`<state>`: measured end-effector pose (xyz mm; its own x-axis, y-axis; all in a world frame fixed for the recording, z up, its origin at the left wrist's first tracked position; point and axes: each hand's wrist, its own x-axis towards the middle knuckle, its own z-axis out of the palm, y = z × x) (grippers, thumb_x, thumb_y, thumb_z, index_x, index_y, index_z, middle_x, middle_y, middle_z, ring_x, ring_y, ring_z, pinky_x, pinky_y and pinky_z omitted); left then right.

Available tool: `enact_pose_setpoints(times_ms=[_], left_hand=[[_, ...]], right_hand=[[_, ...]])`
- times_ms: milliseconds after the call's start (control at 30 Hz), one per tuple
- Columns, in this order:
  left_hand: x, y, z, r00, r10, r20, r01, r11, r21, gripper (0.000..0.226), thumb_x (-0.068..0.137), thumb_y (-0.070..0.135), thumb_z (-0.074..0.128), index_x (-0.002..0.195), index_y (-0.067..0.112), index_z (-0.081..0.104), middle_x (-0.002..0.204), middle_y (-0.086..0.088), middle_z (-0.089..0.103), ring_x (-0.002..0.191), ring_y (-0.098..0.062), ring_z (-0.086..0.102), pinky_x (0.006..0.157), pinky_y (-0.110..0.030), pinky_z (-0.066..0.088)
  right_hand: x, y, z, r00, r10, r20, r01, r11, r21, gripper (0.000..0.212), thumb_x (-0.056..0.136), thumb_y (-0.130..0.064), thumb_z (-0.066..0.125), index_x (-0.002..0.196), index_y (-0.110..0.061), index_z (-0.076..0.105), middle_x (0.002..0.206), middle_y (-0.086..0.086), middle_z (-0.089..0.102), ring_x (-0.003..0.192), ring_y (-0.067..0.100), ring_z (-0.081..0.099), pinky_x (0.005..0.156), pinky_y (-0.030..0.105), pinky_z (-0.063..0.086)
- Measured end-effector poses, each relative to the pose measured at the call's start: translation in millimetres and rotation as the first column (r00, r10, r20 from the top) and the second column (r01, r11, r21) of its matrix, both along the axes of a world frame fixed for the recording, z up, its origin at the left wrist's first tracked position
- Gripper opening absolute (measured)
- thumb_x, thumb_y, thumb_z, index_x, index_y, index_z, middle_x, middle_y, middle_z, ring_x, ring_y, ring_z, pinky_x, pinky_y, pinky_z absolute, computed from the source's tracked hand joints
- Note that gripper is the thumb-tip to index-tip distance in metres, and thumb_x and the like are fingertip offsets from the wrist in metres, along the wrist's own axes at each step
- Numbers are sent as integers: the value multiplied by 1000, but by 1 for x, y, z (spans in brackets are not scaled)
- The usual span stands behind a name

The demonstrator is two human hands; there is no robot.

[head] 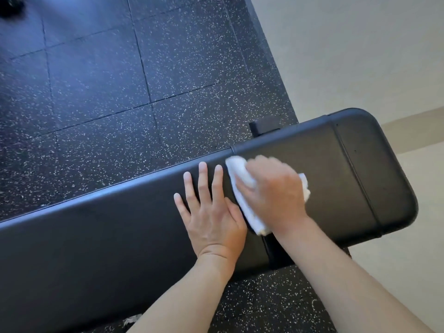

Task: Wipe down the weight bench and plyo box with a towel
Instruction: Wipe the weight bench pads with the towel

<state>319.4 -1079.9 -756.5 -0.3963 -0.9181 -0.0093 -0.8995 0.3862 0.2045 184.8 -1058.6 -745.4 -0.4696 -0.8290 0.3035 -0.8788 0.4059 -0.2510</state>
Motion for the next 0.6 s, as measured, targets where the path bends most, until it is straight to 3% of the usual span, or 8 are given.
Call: enact_pose_setpoints(times_ms=[67, 200, 267, 367, 500, 600], left_hand=[[0, 0, -1, 1000, 3, -11, -3, 1000, 4, 70, 91, 29, 42, 161, 30, 38, 175, 3, 22, 162, -32, 15, 127, -63, 14], [1, 0, -1, 1000, -1, -17, 1, 1000, 20, 72, 90, 28, 41, 162, 30, 35, 175, 3, 21, 163, -32, 13, 128, -63, 13], [-1, 0, -1, 1000, -3, -23, 4, 1000, 24, 72, 91, 28, 42, 162, 30, 35, 175, 3, 20, 163, -32, 12, 128, -63, 12], [-3, -3, -1, 1000, 5, -14, -5, 1000, 28, 72, 91, 27, 44, 162, 30, 35, 175, 3, 21, 163, -33, 12, 128, -63, 12], [0, -1, -1, 1000, 4, 1, -4, 999, 33, 70, 92, 29, 39, 162, 31, 34, 176, 4, 19, 163, -32, 12, 128, -63, 12], [0, -2, 0, 1000, 8, 7, -8, 1000, 27, 70, 93, 30, 36, 162, 32, 32, 175, 4, 20, 162, -32, 14, 128, -63, 13]], right_hand=[[14, 54, 0, 995, 71, 68, -64, 994, -88, 29, 92, -21, 63, 69, -21, 45, 66, 1, 40, 58, 24, 40, 53, 37, 31], [32, 131, 6, 988, 66, 140, -59, 997, -54, 42, 93, -14, 67, 71, -26, 33, 70, -7, 25, 62, 17, 25, 57, 33, 25], [27, 134, 5, 992, 57, 116, -49, 996, -76, 43, 94, -14, 67, 65, -23, 35, 65, -4, 27, 59, 18, 25, 54, 34, 26], [8, 97, 0, 998, 5, 70, 2, 994, -107, 40, 94, -17, 65, 63, -19, 40, 61, 1, 33, 54, 23, 31, 49, 37, 29], [-17, 12, -1, 990, -142, -15, 139, 984, -109, 36, 85, -20, 60, 73, -28, 27, 59, 3, 37, 51, 31, 40, 50, 35, 29], [-32, -35, -3, 972, -232, 33, 234, 967, -103, 37, 87, -27, 63, 67, -25, 32, 58, 3, 45, 51, 34, 45, 50, 34, 29]])
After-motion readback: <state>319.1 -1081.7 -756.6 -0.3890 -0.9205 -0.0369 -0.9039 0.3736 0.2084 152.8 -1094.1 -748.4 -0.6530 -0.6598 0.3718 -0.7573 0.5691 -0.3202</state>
